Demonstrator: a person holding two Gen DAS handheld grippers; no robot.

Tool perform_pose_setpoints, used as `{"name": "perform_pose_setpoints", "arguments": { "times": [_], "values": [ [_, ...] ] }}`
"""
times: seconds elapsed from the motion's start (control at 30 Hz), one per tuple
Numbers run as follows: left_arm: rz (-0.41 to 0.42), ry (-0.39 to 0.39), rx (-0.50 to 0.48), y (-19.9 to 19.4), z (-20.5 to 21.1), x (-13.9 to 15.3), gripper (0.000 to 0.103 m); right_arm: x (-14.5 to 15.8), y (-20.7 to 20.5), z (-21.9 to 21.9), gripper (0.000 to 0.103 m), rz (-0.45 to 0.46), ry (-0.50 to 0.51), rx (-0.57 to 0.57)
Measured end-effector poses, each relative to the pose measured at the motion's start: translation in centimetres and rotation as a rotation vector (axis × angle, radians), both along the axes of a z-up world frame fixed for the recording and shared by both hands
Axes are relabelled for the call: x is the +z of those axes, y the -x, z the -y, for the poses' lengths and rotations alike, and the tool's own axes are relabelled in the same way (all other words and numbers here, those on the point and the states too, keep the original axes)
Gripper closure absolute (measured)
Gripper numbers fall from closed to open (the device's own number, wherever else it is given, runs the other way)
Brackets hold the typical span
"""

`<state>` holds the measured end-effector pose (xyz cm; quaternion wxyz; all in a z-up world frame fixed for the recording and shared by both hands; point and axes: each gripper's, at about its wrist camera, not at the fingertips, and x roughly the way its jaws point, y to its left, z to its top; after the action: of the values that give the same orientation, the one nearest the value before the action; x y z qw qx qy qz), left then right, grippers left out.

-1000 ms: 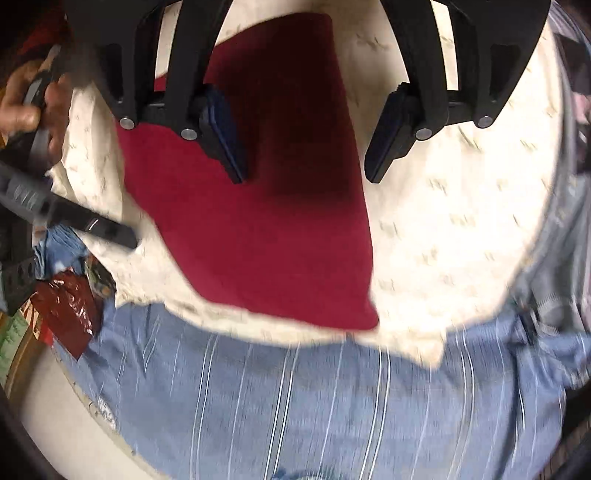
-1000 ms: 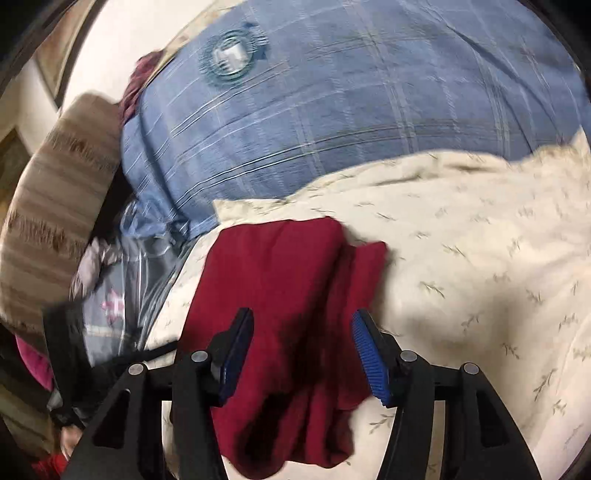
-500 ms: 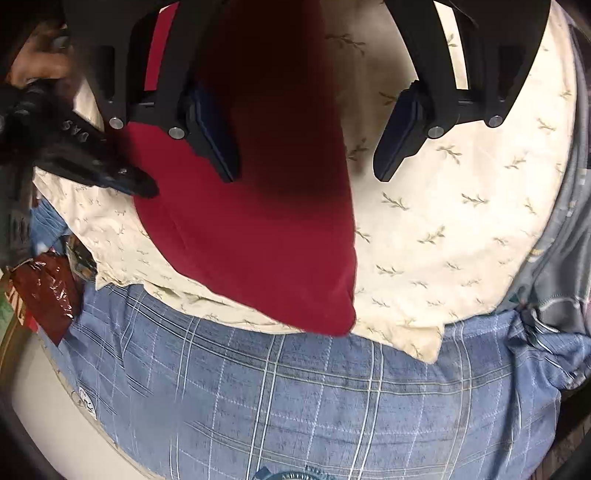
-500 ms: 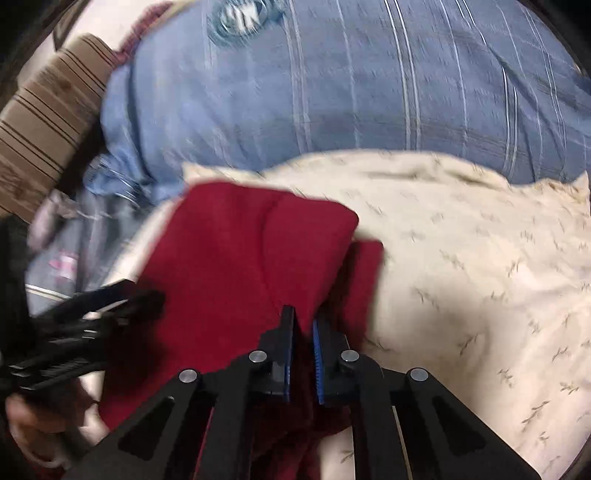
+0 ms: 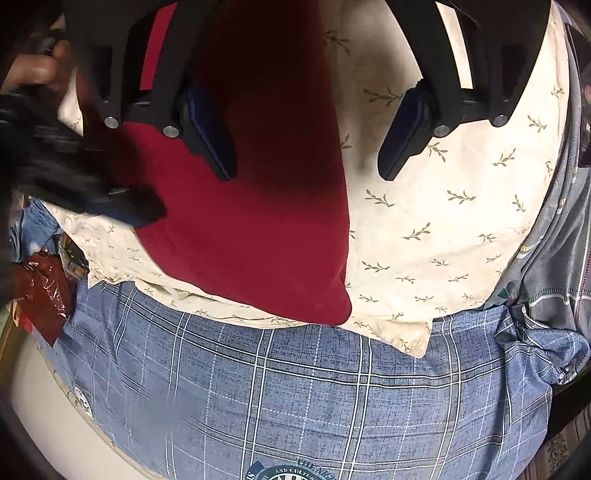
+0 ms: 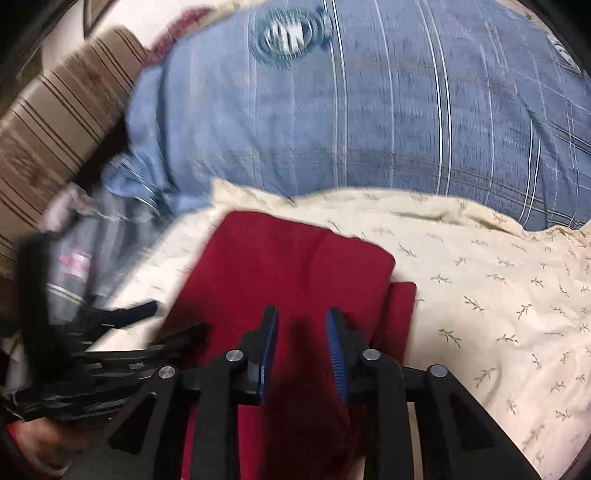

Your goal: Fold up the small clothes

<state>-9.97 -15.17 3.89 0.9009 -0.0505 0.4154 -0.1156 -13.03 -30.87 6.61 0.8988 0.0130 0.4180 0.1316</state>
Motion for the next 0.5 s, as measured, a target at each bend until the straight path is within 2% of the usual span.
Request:
{"name": "perform_pose_setpoints", "arguments": {
  "times": [0.07,0.13,0.23,0.27,0.33,0.37,0.43,0.5],
  "values": [
    [0.002,-0.002,-0.003,-0.1,0.0,-0.1,0.021,-2.4,-1.7,0.3,0.079,-0.059,0.002,-0.018],
    [0.01,-0.009,-0.003,-0.2,0.0,-0.1,0.021,-2.9,-1.9,1.0,0.079,-0.034,-0.055,-0.028],
    [0.023,-0.018,0.012,-0.1,-0.1,0.1,0.021,-1.7,-1.0,0.8,0.079,-0.019,-0.043,-0.022],
    [0.031,-0.022,0.016,0.0,-0.2,0.1,0.021,-1.0,-0.2,0.9,0.074,-0.02,-0.048,-0.024],
    [0.051,-0.039,0.028,0.3,-0.4,0.2,0.021,0.2,1.2,0.9,0.073,-0.009,-0.054,-0.015],
    [0.057,-0.046,0.03,0.4,-0.4,0.2,0.021,0.8,2.2,0.8,0.068,0.0,-0.043,-0.003],
    [0.066,-0.057,0.032,0.6,-0.5,0.3,0.021,1.3,3.7,0.3,0.067,0.007,0.005,0.012],
    [0.079,-0.063,0.037,0.8,-0.5,0.5,0.021,-0.1,4.8,0.1,0.067,-0.027,0.068,-0.003]
  ]
}}
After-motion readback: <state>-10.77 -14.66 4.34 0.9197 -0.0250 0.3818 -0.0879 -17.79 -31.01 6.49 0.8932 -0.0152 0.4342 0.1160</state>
